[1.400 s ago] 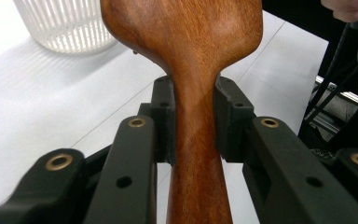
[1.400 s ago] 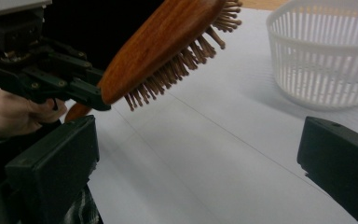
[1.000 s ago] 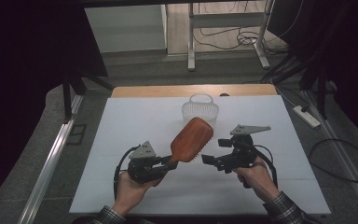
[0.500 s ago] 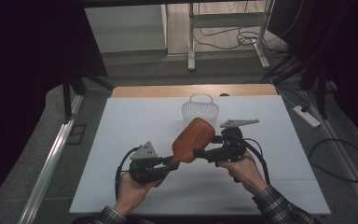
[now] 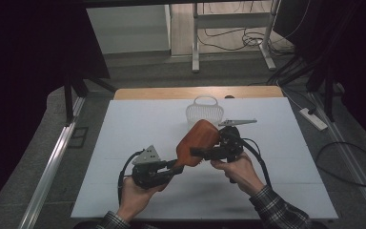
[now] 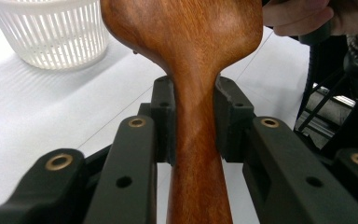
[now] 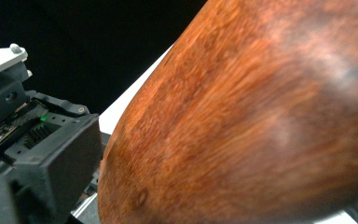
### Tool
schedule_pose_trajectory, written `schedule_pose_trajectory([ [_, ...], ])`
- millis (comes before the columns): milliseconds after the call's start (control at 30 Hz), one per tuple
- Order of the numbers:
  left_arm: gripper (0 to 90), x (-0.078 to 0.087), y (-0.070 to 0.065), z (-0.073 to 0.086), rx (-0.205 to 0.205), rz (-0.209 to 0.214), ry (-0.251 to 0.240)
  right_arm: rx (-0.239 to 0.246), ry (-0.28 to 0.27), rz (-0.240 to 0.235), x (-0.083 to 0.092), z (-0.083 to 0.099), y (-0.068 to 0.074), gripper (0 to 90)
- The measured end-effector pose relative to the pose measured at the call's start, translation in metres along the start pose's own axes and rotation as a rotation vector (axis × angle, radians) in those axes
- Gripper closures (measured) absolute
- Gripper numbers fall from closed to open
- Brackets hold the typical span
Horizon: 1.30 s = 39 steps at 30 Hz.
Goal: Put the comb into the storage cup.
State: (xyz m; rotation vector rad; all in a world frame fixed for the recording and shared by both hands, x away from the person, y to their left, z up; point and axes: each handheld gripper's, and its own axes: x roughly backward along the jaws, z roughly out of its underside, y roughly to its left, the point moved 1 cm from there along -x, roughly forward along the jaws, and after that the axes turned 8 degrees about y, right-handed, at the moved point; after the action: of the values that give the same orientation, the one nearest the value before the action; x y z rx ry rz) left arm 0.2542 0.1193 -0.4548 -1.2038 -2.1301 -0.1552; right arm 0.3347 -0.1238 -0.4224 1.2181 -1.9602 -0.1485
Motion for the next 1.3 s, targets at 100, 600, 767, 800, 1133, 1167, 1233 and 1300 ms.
schedule_pose_trajectory([
  [100, 71.5, -0.001, -0.001, 0.000, -0.003, 0.001, 0.002, -0.011, -0.011, -0.020, 0.000, 0.000, 0.000, 12.4],
  [600, 71.5, -0.011, 0.000, 0.002, -0.003, -0.015, 0.054, -0.246, -0.033, -0.253, 0.002, 0.005, -0.022, 47.9],
  [767, 71.2, -0.013, 0.002, 0.003, 0.004, -0.007, 0.063, -0.259, -0.031, -0.255, 0.002, 0.006, -0.020, 52.9],
  [800, 71.0, -0.013, 0.002, 0.003, 0.007, -0.006, 0.059, -0.268, -0.031, -0.257, 0.002, 0.007, -0.020, 53.3],
  [1133, 57.6, -0.011, 0.004, 0.003, 0.028, -0.005, 0.058, -0.212, -0.045, -0.181, 0.005, 0.006, -0.012, 54.2],
  [1167, 55.1, -0.011, 0.004, 0.003, 0.023, -0.017, 0.063, -0.205, -0.048, -0.174, 0.005, 0.006, -0.012, 54.2],
  [1233, 49.0, -0.012, 0.004, 0.004, 0.014, -0.021, 0.076, -0.189, -0.049, -0.161, 0.006, 0.005, -0.011, 54.2],
  [1300, 44.1, -0.012, 0.004, 0.004, 0.010, -0.025, 0.080, -0.181, -0.051, -0.151, 0.007, 0.005, -0.010, 54.1],
])
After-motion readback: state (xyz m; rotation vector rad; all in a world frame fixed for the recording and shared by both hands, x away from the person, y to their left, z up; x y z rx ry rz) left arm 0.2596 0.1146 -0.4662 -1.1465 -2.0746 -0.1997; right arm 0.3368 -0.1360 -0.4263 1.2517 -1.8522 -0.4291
